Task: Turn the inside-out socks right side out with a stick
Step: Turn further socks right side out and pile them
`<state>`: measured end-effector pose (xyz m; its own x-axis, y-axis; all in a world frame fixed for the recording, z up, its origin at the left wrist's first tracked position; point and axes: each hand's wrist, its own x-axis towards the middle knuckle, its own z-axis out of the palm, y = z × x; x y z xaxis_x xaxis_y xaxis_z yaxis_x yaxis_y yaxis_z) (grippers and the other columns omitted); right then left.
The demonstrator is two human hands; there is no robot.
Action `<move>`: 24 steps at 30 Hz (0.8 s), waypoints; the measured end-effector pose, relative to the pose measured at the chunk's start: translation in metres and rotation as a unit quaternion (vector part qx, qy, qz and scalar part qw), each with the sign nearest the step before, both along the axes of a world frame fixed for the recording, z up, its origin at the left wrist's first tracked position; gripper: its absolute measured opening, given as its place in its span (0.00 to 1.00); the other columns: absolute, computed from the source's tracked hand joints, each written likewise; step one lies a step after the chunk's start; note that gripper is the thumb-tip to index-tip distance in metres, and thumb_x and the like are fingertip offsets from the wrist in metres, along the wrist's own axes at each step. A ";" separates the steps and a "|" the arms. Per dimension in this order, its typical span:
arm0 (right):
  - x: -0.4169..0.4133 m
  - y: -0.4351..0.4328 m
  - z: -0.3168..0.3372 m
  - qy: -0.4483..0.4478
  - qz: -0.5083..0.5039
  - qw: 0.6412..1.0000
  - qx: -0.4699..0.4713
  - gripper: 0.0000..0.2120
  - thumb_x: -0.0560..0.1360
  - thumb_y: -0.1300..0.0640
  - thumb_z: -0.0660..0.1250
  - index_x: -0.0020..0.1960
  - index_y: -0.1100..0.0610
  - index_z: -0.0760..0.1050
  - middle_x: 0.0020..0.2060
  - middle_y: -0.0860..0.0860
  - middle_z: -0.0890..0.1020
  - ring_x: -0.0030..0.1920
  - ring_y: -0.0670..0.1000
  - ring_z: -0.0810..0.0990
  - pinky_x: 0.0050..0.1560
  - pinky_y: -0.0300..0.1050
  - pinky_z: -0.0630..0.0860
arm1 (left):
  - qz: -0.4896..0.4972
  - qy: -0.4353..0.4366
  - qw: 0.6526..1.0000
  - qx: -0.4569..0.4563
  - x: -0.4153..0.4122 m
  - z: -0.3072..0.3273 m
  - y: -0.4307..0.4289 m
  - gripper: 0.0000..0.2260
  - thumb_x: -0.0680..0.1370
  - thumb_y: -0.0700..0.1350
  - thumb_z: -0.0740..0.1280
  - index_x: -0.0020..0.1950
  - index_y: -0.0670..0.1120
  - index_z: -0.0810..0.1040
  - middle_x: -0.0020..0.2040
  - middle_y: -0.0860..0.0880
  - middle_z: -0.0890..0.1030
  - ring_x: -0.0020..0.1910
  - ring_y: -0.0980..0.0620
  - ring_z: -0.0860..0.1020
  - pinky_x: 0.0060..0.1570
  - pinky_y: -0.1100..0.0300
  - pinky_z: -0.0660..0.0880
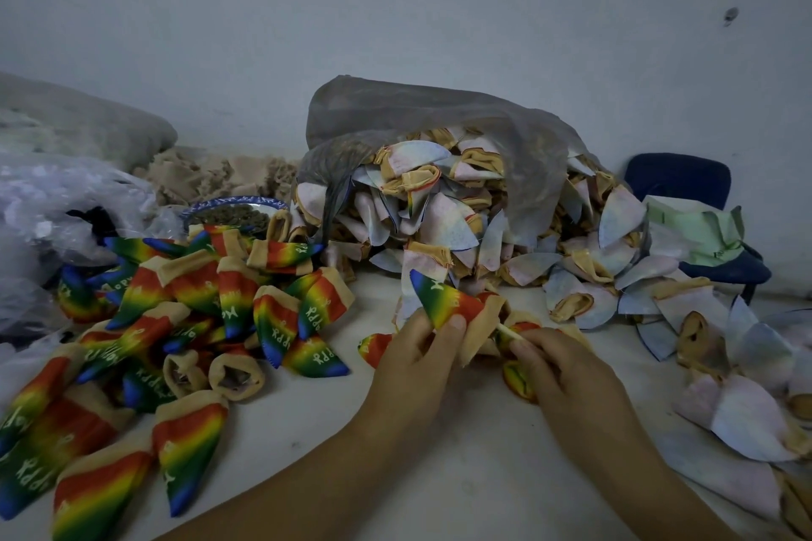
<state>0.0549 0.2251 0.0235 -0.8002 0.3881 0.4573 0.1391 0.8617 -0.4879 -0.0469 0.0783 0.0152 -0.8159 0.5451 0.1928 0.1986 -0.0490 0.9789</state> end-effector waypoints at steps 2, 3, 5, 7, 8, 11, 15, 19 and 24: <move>0.001 0.001 -0.001 0.008 -0.008 1.000 -0.001 0.07 0.77 0.43 0.57 0.47 0.39 0.74 0.39 0.41 0.77 0.45 0.39 0.73 0.37 0.34 0.67 | 0.018 0.002 0.999 0.029 -0.003 0.000 0.001 0.12 0.77 0.62 0.62 0.47 0.55 0.79 0.31 0.60 0.76 0.31 0.64 0.72 0.32 0.70 0.68; 0.000 0.001 -0.001 0.006 -0.012 1.000 0.002 0.06 0.77 0.43 0.57 0.46 0.39 0.73 0.39 0.41 0.76 0.45 0.38 0.73 0.35 0.34 0.66 | 0.026 -0.005 0.999 0.040 -0.005 0.001 0.001 0.11 0.78 0.59 0.63 0.48 0.54 0.79 0.30 0.61 0.76 0.30 0.65 0.73 0.31 0.71 0.68; -0.001 0.003 -0.003 -0.012 -0.025 1.000 0.005 0.06 0.78 0.44 0.58 0.45 0.41 0.73 0.37 0.41 0.75 0.41 0.39 0.73 0.34 0.34 0.66 | 0.050 -0.014 0.997 0.049 -0.011 0.002 -0.002 0.10 0.80 0.55 0.63 0.45 0.52 0.79 0.27 0.60 0.75 0.27 0.64 0.72 0.27 0.72 0.67; -0.001 0.009 -0.003 -0.042 -0.052 0.998 0.009 0.07 0.78 0.46 0.60 0.43 0.44 0.74 0.36 0.43 0.75 0.38 0.42 0.73 0.33 0.36 0.66 | 0.067 -0.033 0.995 0.062 -0.017 0.002 -0.004 0.12 0.81 0.54 0.62 0.41 0.50 0.78 0.24 0.56 0.73 0.25 0.62 0.70 0.26 0.72 0.66; -0.001 0.012 -0.003 -0.059 -0.070 0.996 0.014 0.06 0.78 0.47 0.61 0.43 0.45 0.73 0.36 0.44 0.74 0.37 0.42 0.73 0.33 0.37 0.65 | 0.070 -0.043 0.994 0.068 -0.019 0.003 -0.005 0.13 0.81 0.54 0.62 0.41 0.49 0.77 0.24 0.56 0.72 0.25 0.62 0.69 0.27 0.71 0.66; 0.002 0.020 -0.001 -0.086 -0.119 0.989 -0.003 0.04 0.78 0.49 0.61 0.44 0.42 0.70 0.36 0.42 0.74 0.37 0.41 0.72 0.33 0.36 0.65 | 0.065 -0.062 0.993 0.074 -0.021 0.004 -0.005 0.14 0.81 0.55 0.61 0.40 0.49 0.77 0.25 0.54 0.72 0.25 0.59 0.69 0.27 0.69 0.66; 0.005 0.023 0.001 -0.096 -0.143 0.985 -0.004 0.03 0.77 0.46 0.61 0.45 0.41 0.69 0.34 0.40 0.73 0.35 0.40 0.71 0.33 0.39 0.67 | 0.044 -0.119 0.985 0.115 -0.020 0.008 -0.004 0.10 0.81 0.51 0.64 0.43 0.48 0.78 0.28 0.52 0.76 0.23 0.58 0.68 0.24 0.66 0.65; 0.007 0.032 0.009 -0.072 -0.164 0.983 -0.029 0.09 0.79 0.47 0.58 0.47 0.49 0.74 0.33 0.45 0.75 0.35 0.47 0.73 0.35 0.45 0.69 | 0.033 -0.194 0.963 0.186 -0.021 0.015 -0.006 0.06 0.81 0.44 0.64 0.48 0.42 0.76 0.36 0.44 0.83 0.21 0.57 0.66 0.22 0.66 0.64; 0.006 -0.001 0.021 0.030 -0.060 0.996 -0.052 0.06 0.73 0.44 0.62 0.50 0.37 0.71 0.40 0.40 0.75 0.38 0.40 0.75 0.33 0.39 0.68 | 0.012 -0.236 0.961 0.147 -0.014 0.014 -0.001 0.10 0.78 0.44 0.66 0.38 0.45 0.80 0.27 0.51 0.75 0.23 0.57 0.66 0.22 0.66 0.63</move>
